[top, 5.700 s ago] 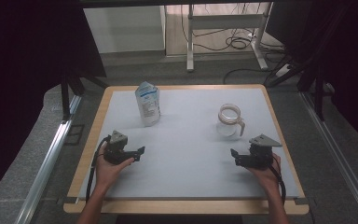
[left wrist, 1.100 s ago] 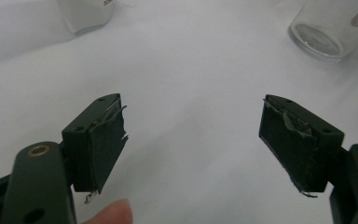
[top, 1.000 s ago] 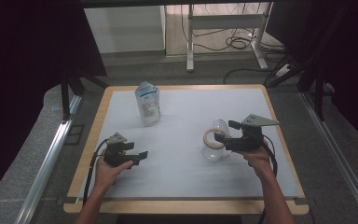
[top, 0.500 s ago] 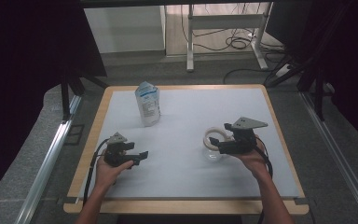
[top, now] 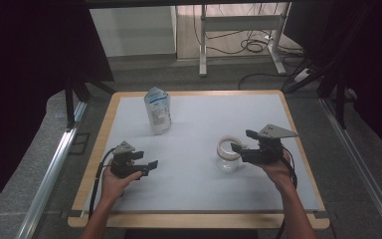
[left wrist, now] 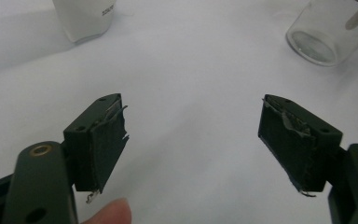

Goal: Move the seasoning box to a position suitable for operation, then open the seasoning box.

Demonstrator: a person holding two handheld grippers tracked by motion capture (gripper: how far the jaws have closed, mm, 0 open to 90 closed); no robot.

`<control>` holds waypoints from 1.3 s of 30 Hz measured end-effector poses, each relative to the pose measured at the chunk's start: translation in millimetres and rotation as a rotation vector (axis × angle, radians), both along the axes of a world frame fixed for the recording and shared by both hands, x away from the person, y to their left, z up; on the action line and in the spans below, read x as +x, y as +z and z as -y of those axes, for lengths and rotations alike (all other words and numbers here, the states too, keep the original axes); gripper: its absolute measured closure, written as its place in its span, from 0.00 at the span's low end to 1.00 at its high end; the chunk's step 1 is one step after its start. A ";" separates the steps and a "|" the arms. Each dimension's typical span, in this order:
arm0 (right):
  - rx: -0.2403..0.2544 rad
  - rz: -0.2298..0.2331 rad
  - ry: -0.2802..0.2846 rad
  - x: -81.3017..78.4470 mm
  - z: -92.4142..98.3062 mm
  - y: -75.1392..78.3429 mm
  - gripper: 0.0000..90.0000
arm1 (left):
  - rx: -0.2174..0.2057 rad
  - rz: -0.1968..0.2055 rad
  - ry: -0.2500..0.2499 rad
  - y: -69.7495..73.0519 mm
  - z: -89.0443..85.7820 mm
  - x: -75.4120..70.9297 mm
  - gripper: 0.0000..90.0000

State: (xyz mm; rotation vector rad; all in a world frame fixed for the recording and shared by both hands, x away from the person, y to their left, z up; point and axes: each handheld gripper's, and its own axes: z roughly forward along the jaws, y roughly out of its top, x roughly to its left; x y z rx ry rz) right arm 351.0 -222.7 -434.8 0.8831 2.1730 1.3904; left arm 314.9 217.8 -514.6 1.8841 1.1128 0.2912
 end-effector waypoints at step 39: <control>-0.060 -0.007 -0.068 -3.6 18.4 -17.3 0.99 | 0.028 0.000 -0.049 -2.4 19.6 -7.4 0.66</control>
